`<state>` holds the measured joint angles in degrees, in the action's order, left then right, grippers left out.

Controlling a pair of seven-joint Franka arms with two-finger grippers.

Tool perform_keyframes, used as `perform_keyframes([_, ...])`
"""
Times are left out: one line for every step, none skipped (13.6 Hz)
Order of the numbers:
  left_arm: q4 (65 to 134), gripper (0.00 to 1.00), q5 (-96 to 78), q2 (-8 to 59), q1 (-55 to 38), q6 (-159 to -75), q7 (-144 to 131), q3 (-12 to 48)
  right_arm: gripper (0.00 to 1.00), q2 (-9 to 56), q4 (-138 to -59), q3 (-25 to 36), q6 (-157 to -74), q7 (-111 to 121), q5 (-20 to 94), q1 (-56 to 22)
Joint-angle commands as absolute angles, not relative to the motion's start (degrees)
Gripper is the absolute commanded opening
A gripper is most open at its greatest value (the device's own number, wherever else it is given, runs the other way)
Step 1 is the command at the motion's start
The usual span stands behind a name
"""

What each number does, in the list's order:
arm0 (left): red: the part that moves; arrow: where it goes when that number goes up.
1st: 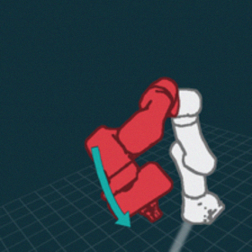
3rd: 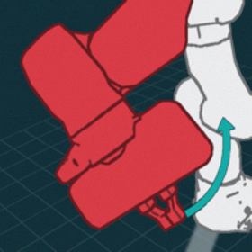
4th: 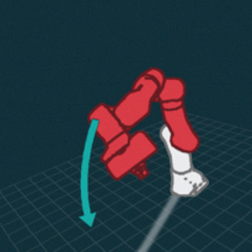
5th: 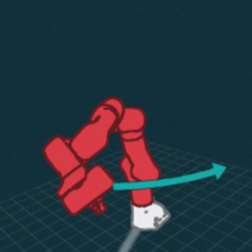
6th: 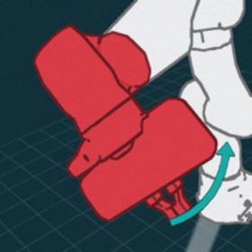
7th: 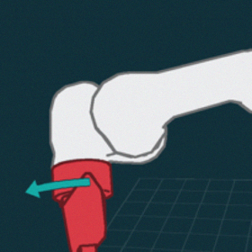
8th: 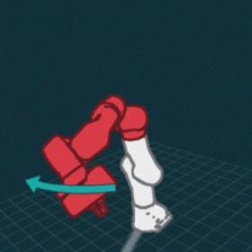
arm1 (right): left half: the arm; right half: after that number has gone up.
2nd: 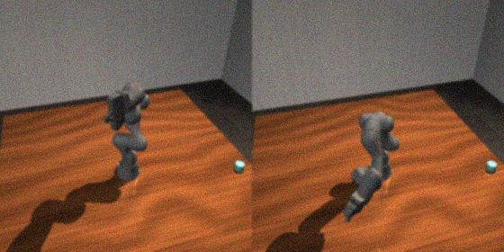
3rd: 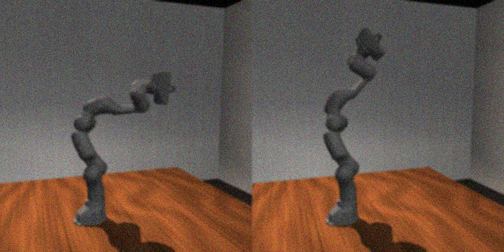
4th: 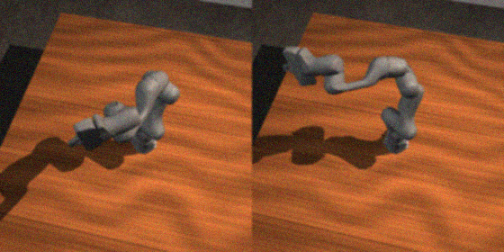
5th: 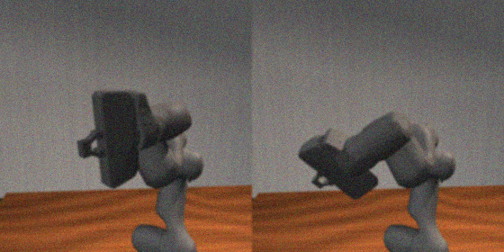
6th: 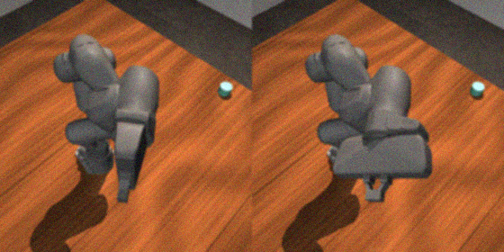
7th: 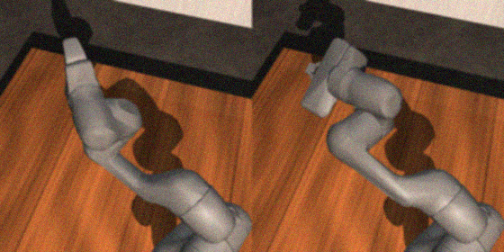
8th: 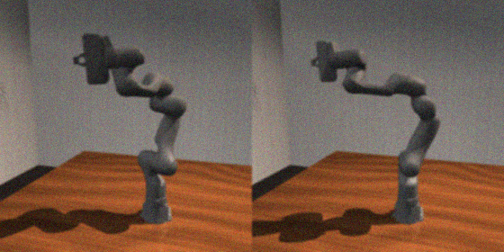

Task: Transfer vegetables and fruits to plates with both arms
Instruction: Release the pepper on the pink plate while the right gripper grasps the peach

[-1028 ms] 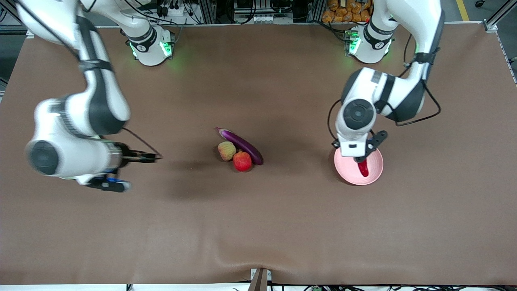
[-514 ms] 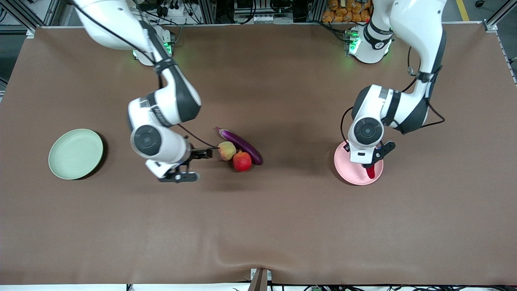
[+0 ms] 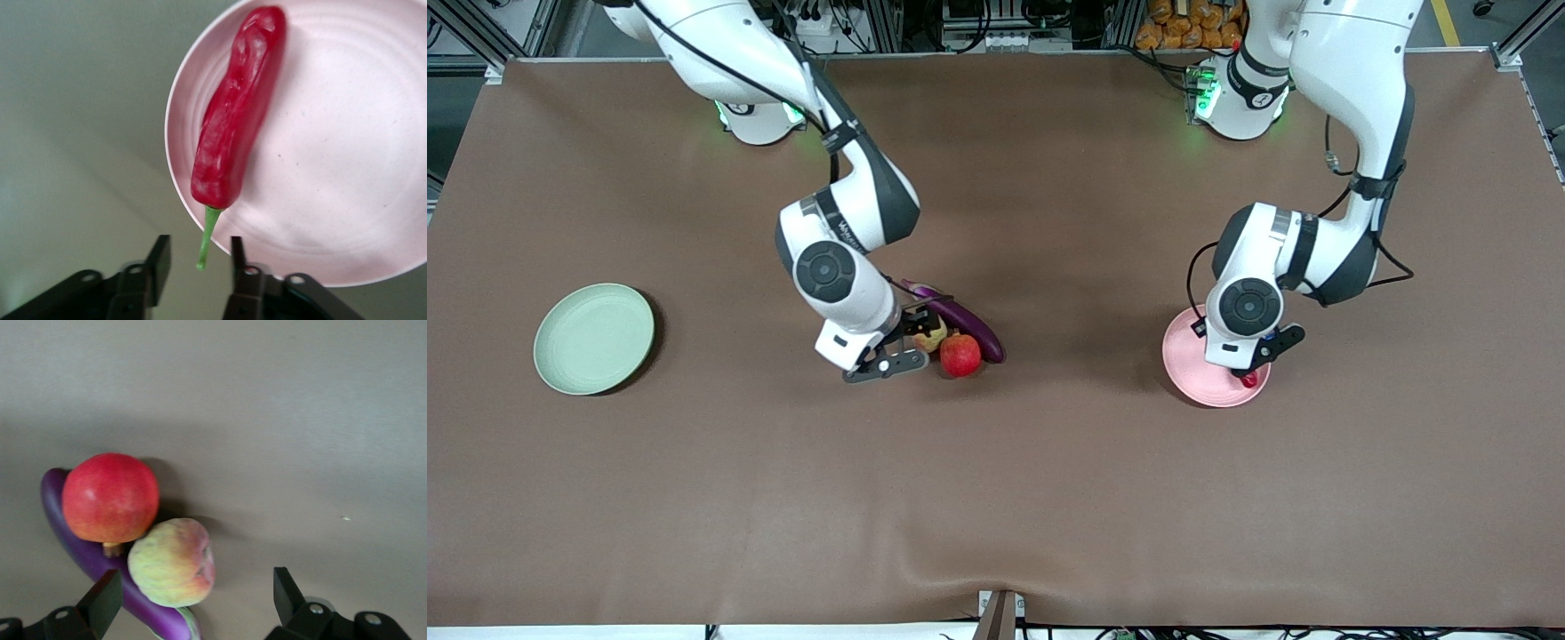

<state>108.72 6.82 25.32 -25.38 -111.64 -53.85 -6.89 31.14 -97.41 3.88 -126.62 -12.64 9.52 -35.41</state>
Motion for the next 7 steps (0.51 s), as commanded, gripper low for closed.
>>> perform_keyframes([101.28,1.00,7.56,23.64,-25.31,-107.50,-52.65,-6.07,1.00,29.89,-104.13,4.57,-133.13,-11.34,8.79,-37.53])
perform_keyframes([99.42,1.00,7.56,23.82,-25.75,-106.27,-52.39,-6.06,1.00,29.97,-105.19,4.57,-135.07,-11.34,8.01,-37.70])
perform_keyframes([98.45,1.00,7.73,23.82,-26.54,-104.87,-51.86,-5.98,1.00,30.32,-105.90,4.57,-136.74,-11.34,7.65,-38.66])
perform_keyframes([97.48,1.00,8.00,23.82,-26.80,-104.68,-50.29,-5.98,1.00,30.50,-106.34,4.57,-138.06,-11.86,7.65,-38.93])
perform_keyframes([94.95,1.00,7.56,23.91,-26.63,-104.42,-47.23,-5.89,1.00,30.67,-106.35,4.57,-138.34,-12.04,7.65,-39.11])
perform_keyframes([92.92,1.00,7.30,24.17,-26.46,-104.33,-44.41,-5.80,1.00,30.76,-106.26,4.57,-138.43,-12.22,7.65,-39.46])
perform_keyframes([91.77,1.00,7.38,24.17,-26.72,-104.33,-43.25,-5.80,1.00,30.94,-106.26,4.66,-138.43,-12.65,7.65,-39.98])
